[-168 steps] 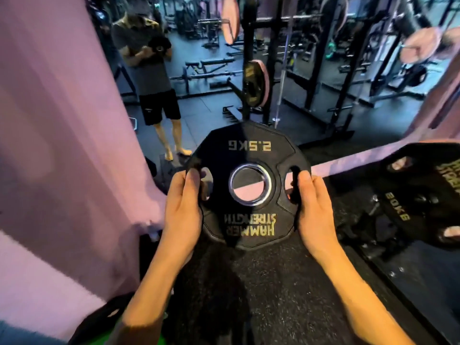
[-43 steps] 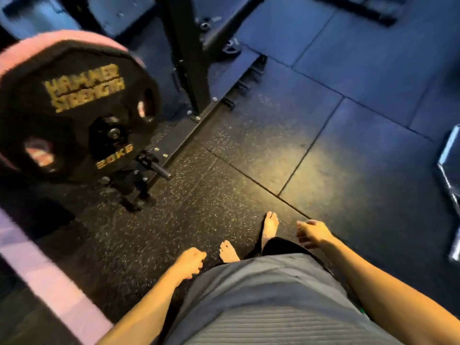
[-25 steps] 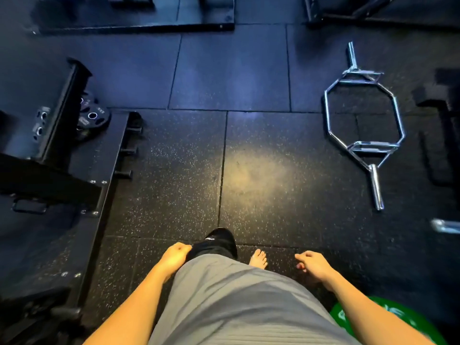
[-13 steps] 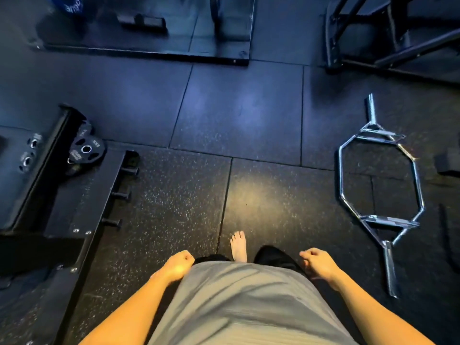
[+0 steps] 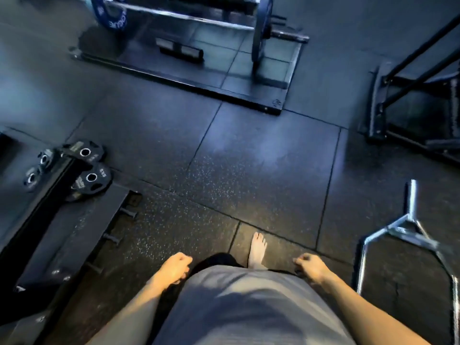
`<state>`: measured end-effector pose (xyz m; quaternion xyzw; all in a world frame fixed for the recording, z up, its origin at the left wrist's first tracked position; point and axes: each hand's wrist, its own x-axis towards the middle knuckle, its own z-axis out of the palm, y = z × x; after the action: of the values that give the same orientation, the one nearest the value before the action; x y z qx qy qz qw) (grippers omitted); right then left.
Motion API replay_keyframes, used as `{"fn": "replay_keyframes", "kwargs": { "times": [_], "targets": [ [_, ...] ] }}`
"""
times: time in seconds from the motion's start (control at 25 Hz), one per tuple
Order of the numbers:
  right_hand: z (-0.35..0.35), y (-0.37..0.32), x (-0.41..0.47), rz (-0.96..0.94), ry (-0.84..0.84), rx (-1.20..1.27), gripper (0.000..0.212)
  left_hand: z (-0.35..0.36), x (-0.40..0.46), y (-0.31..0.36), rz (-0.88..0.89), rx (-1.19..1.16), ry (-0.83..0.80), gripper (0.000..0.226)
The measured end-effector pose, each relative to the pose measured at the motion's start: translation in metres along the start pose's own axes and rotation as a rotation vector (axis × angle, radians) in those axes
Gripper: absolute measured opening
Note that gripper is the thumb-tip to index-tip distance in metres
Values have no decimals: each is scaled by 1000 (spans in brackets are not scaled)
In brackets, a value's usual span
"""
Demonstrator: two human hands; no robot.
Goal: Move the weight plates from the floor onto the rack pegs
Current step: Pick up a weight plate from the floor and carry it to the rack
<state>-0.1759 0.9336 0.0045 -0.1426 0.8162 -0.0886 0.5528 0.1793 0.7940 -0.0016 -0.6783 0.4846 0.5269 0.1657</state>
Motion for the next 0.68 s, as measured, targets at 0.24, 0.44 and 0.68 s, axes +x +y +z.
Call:
{"fn": "replay_keyframes", "kwargs": {
  "times": [0.24, 0.44, 0.68],
  "targets": [
    [-55, -217, 90, -112, -96, -325, 18, -66, 59, 66, -188, -334, 86, 41],
    [-31, -403, 163, -206, -141, -489, 16, -155, 139, 91, -234, -561, 65, 42],
    [38, -634, 184, -356, -163, -640, 26, -336, 191, 140, -276, -756, 193, 27]
  ]
}}
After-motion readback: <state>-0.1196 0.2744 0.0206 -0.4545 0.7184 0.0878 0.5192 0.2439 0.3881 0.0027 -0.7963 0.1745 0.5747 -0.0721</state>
